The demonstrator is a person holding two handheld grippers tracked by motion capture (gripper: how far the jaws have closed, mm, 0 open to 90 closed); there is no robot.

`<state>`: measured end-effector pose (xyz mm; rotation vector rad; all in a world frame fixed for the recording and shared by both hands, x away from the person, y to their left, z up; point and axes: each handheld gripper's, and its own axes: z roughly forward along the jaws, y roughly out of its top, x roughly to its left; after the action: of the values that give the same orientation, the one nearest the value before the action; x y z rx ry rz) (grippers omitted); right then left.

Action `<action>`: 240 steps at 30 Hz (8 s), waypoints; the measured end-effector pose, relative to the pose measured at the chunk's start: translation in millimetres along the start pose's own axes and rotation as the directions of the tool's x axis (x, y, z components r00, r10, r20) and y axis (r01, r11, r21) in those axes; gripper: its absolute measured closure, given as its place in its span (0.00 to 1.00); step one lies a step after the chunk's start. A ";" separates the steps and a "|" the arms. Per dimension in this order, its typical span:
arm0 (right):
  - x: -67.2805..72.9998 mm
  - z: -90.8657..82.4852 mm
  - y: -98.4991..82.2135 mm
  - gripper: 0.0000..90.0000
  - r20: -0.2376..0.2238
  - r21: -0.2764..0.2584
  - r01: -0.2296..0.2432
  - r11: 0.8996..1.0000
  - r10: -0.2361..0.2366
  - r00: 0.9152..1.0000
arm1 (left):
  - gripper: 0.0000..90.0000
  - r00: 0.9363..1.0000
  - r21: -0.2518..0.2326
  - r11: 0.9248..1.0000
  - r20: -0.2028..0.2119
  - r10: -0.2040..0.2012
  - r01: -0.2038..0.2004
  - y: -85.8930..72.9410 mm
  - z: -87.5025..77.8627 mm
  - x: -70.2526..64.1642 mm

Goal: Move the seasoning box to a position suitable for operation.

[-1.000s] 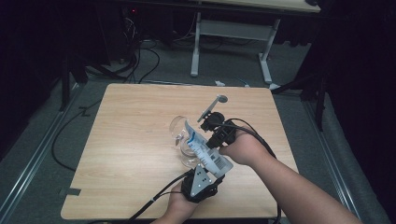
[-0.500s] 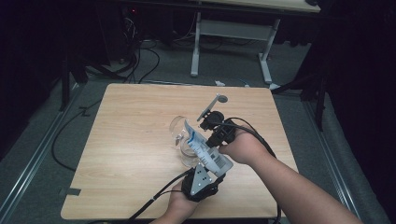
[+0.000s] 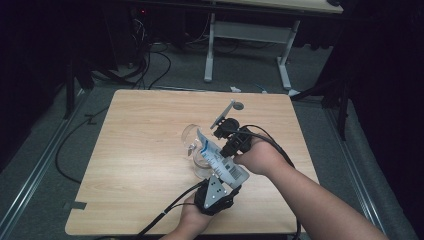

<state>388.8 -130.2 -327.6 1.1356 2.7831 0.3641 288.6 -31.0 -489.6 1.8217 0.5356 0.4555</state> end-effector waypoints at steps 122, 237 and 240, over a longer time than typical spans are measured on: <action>1.5 -6.3 11.7 1.00 0.021 -0.013 0.046 0.999 -0.046 0.999 | 0.61 1.000 -0.043 0.999 0.008 -0.028 0.029 12.1 2.4 3.9; 1.7 -8.6 15.6 1.00 0.020 -0.024 0.059 0.998 -0.059 0.998 | 0.61 1.000 -0.062 0.998 0.007 -0.026 0.026 16.8 1.3 5.3; 1.5 -8.0 15.8 1.00 0.022 -0.021 0.061 0.998 -0.061 0.998 | 0.61 1.000 -0.062 0.998 0.007 -0.026 0.027 16.8 1.5 5.3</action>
<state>396.8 -119.7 -315.7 1.0414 2.7811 0.3728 296.0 -33.7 -473.8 1.7543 0.5356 0.4439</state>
